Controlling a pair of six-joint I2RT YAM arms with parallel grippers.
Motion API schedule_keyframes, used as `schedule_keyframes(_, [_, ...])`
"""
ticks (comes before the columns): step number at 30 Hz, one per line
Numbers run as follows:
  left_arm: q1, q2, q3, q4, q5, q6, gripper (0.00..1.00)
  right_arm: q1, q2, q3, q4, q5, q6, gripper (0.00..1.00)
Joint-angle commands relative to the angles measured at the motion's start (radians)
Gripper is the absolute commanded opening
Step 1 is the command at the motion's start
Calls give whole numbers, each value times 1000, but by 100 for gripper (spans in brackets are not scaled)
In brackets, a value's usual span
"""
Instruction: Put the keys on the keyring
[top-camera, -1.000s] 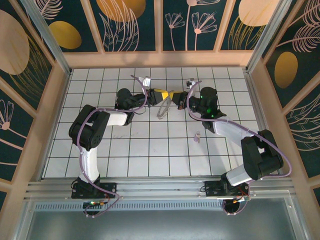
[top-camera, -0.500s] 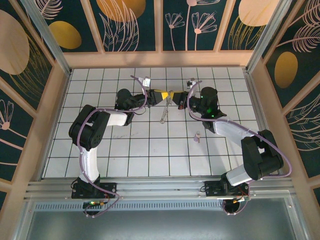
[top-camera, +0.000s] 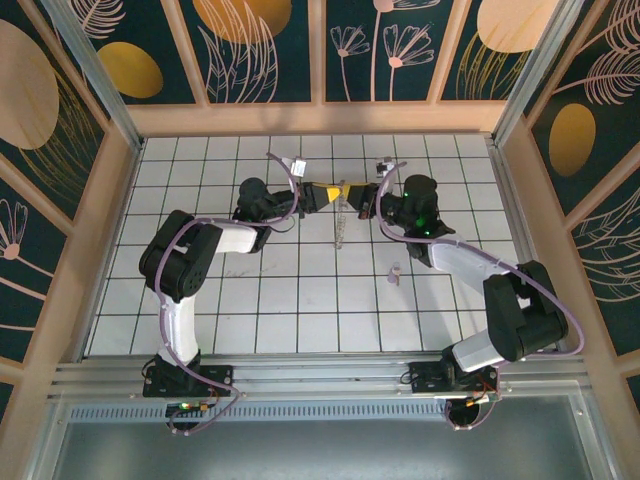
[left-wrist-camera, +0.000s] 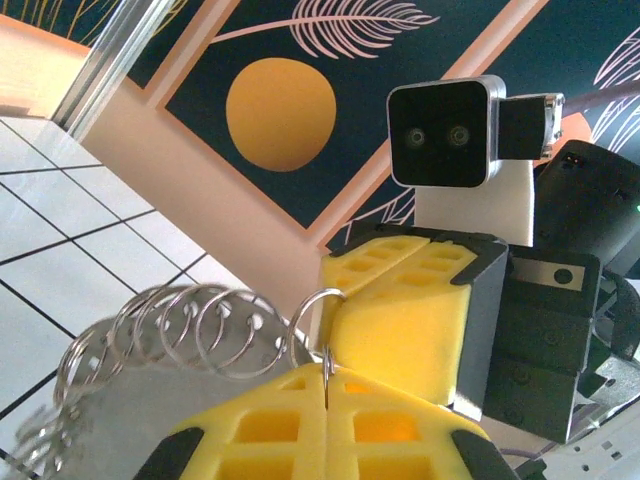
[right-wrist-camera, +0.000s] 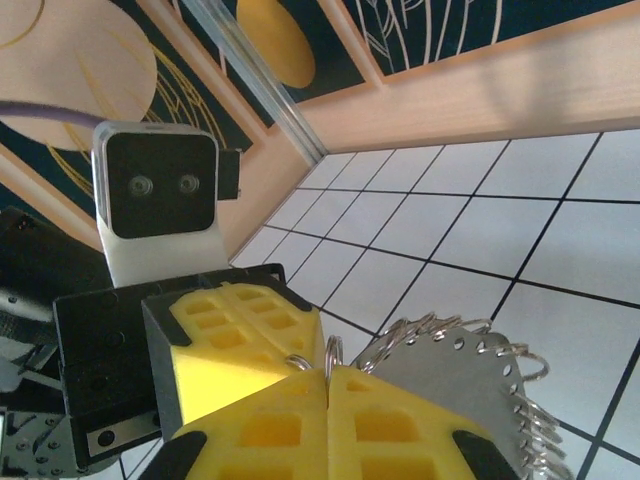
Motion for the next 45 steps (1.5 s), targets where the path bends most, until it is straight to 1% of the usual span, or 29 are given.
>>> schedule_keyframes(1, [-7,-54,-9,-27,-15,69,0,-62,-71,-32,46,31,55,27])
schedule_keyframes(2, [-7,-67,-5,-51,-16,88,0,-84,-87,-53,57,27,78,34])
schedule_keyframes(4, [-7,-92,-2,-92,-15,128,0,-117,-123,-87,68,25,110,41])
schedule_keyframes(7, [-7,-129,6,-153,-9,190,0,-135,-168,-110,44,16,111,42])
schedule_keyframes(12, [-9,-186,32,-276,-5,313,0,-137,-224,-137,28,-18,107,42])
schedule_keyframes(17, [-10,-266,52,-417,-31,477,0,-135,-270,-179,114,-102,148,43])
schedule_keyframes(19, [-13,-287,56,-460,-39,541,0,-136,-279,-190,153,-138,161,47])
schedule_keyframes(20, [-16,-321,62,-490,-43,575,0,-133,-283,-194,168,-152,164,49])
schedule_keyframes(23, [-25,-359,78,-559,-50,656,0,-134,-291,-204,207,-188,156,51])
schedule_keyframes(29, [-40,-398,118,-677,-42,761,0,-135,-301,-201,261,-322,75,50])
schedule_keyframes(33, [-46,-415,127,-693,-14,777,0,-135,-327,-191,254,-343,40,47])
schedule_keyframes(36, [-53,-428,139,-737,-6,809,0,-135,-335,-182,250,-347,36,45])
schedule_keyframes(42, [-67,-431,163,-790,8,833,0,-126,-316,-155,273,-375,52,43])
schedule_keyframes(45, [-73,-431,169,-802,18,831,0,-117,-306,-136,271,-398,42,40])
